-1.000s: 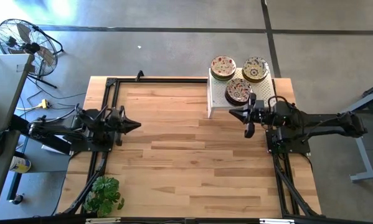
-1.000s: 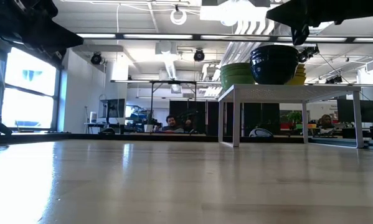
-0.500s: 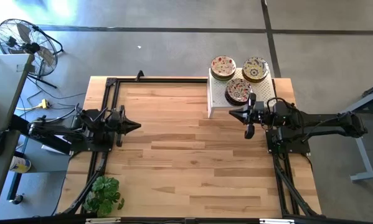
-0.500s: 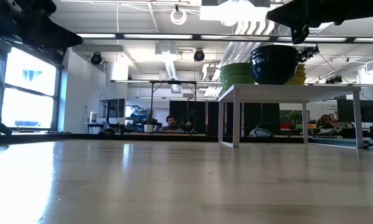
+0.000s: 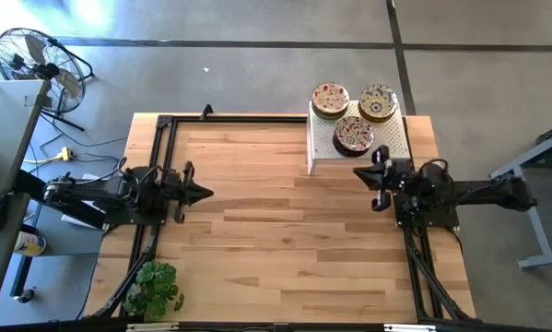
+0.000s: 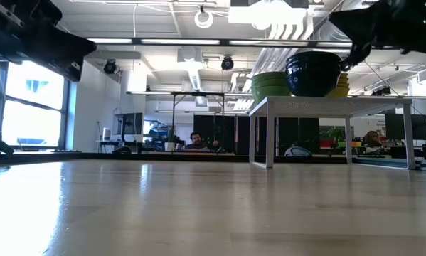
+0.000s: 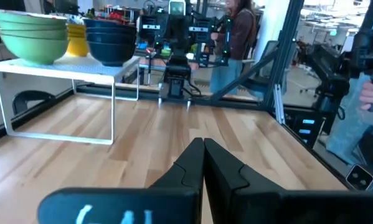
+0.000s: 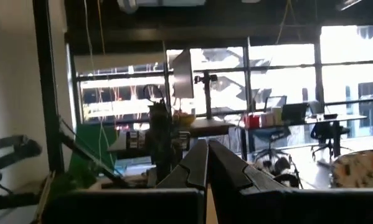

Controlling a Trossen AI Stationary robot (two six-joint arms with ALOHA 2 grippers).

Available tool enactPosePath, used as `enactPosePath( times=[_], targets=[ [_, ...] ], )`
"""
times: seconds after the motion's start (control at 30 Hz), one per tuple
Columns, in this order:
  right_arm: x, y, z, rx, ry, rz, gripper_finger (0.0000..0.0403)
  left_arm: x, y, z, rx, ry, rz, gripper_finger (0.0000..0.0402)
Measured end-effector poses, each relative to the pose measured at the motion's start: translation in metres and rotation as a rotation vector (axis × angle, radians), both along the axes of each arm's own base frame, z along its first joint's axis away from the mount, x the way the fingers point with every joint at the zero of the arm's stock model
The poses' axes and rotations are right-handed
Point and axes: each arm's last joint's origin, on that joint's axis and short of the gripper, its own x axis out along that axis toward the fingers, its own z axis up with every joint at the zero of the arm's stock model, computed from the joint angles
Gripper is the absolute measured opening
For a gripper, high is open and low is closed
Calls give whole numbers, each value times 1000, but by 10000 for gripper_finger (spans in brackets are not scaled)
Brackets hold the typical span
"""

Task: Pick & Place Mini bowls
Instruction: Return to Home Position

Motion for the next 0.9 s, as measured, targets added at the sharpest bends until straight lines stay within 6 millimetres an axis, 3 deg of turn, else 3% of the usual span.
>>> enactPosePath(
  times=[0.23, 0.6, 0.9],
  targets=[
    [-9, 0, -19, -10, 7, -19, 0, -5, 1, 0, 38, -44, 48, 3],
    [-10, -1, -27, -16, 100, -80, 0, -5, 12, -2, 25, -31, 67, 3],
    [-10, -2, -28, -13, 105, -113, 0, -3, 27, -15, -31, -49, 121, 3]
  ],
)
